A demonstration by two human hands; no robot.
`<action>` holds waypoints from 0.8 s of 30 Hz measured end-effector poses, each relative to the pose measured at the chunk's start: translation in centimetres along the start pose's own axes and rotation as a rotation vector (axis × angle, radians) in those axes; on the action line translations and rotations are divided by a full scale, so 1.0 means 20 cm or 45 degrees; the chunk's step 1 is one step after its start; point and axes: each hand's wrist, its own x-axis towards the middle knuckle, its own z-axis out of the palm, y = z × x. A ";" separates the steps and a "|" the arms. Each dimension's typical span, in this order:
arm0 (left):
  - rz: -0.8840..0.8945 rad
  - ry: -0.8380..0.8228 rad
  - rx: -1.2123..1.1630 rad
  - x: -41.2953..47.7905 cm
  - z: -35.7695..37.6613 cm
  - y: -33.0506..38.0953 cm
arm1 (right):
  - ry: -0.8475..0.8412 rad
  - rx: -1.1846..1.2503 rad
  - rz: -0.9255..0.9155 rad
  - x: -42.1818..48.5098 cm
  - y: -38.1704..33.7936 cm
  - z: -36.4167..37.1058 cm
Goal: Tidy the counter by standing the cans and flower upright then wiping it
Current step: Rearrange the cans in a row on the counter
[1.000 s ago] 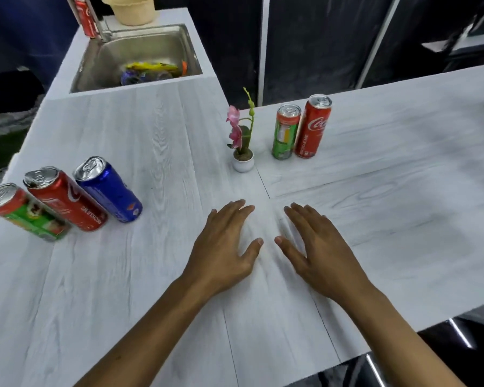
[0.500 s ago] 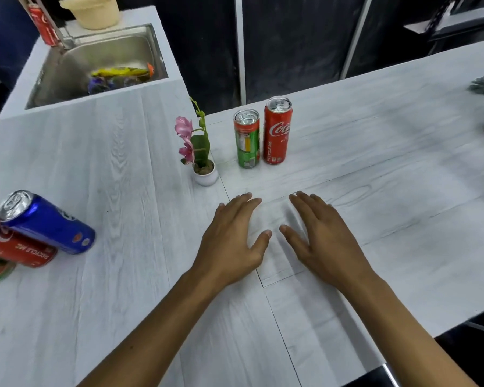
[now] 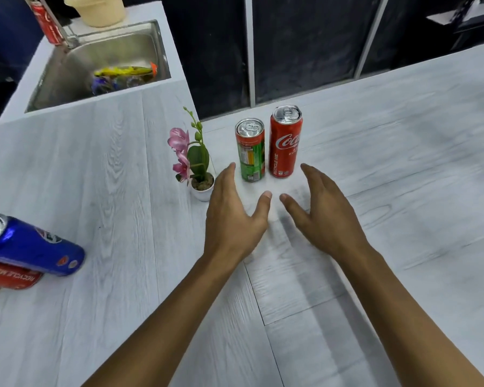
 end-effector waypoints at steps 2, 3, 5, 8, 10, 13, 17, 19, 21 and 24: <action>-0.024 0.014 -0.048 0.04 0.02 0.00 | 0.012 0.044 0.021 0.06 0.00 0.01; -0.038 0.025 -0.071 0.07 0.03 0.00 | 0.018 0.075 0.030 0.09 0.00 0.02; -0.068 0.038 -0.112 0.12 0.05 0.01 | 0.039 0.129 0.041 0.15 0.00 0.03; -0.065 0.043 -0.181 0.18 0.08 0.02 | 0.081 0.170 0.035 0.22 0.01 0.05; -0.081 0.039 -0.223 0.22 0.10 0.01 | 0.092 0.197 0.040 0.26 0.02 0.07; -0.129 0.013 -0.283 0.27 0.12 0.01 | 0.061 0.261 0.095 0.32 0.04 0.08; -0.064 0.047 -0.325 0.31 0.14 0.01 | 0.078 0.369 0.111 0.38 0.05 0.09; -0.045 0.070 -0.315 0.32 0.15 0.01 | 0.089 0.410 0.080 0.40 0.06 0.11; -0.052 0.086 -0.310 0.34 0.15 0.00 | 0.077 0.421 0.064 0.42 0.06 0.12; -0.054 0.097 -0.310 0.35 0.16 0.00 | 0.067 0.415 0.062 0.44 0.06 0.12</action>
